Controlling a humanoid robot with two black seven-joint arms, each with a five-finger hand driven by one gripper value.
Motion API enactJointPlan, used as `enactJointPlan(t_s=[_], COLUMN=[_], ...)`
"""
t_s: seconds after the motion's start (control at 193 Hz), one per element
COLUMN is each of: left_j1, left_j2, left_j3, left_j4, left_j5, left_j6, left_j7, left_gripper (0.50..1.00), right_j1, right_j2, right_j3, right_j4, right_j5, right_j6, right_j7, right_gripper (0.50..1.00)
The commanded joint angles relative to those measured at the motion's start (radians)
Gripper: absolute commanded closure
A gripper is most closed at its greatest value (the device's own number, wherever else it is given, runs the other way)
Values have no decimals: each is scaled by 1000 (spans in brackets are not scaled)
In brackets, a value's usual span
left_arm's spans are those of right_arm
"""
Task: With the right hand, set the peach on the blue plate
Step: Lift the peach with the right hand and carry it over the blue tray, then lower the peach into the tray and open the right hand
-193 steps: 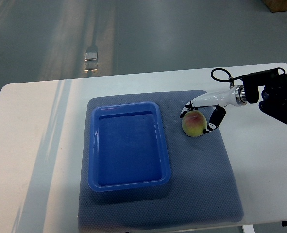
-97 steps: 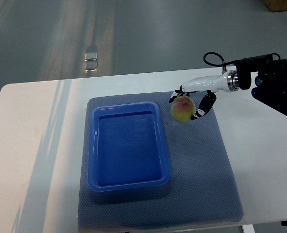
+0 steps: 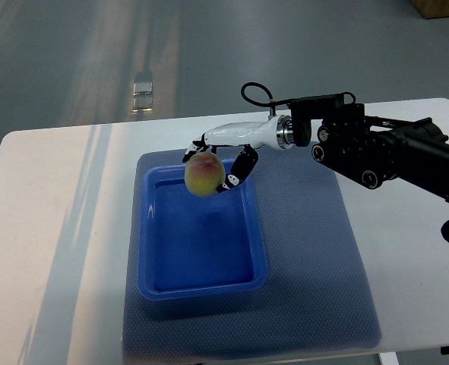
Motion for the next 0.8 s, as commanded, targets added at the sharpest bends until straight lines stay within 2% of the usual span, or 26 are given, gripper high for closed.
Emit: enactJointPlan(t_s=[0.0,0.047,0.124,0.352,0.378,0.425,0.43,0.45,0.476,0.507,0.57,0.575,0.595,0.797], left_j1=[1,1,1,1,1,1,1,1,1,1,1,1,1,1], left_j2=[0,0,0,0,0,0,0,0,0,0,0,0,0,0], left_j3=[0,0,0,0,0,0,0,0,0,0,0,0,0,0], left_j4=[0,0,0,0,0,0,0,0,0,0,-2,-2,0,0], left_j5=[-1,-1,-1,0,0,0,0,0,0,0,0,0,0,-1], left_j6=[0,0,0,0,0,0,0,0,0,0,0,0,0,0], left_j7=[0,0,0,0,0,0,0,0,0,0,0,0,0,0], left_gripper=[500,500,500,500,500,500,500,500,500,500,500,500,500,500], right_j1=[0,0,-7,-13,-15,-15,-20,-21,-23,-24,-24,-24,-26,-21], right_j2=[73,73,85,85,85,85,85,85,85,85,85,85,85,85], right_j3=[-3,-3,-20,-42,-57,-57,-61,-61,-61,-61,-63,-61,-61,-54], right_j4=[-40,-40,-57,-89,-92,-92,-92,-92,-92,-92,-92,-92,-92,-91], right_j5=[0,0,-16,-33,-33,-33,-33,-33,-33,-35,-35,-35,-35,-30], right_j6=[-1,-1,-3,-1,-1,-1,-1,-1,-1,-1,-1,-1,0,2], right_j7=[-1,-1,-1,-1,-1,-1,-1,-1,-1,-1,-1,-1,-1,1], right_gripper=[783,783,754,736,713,713,681,671,626,607,605,587,574,568])
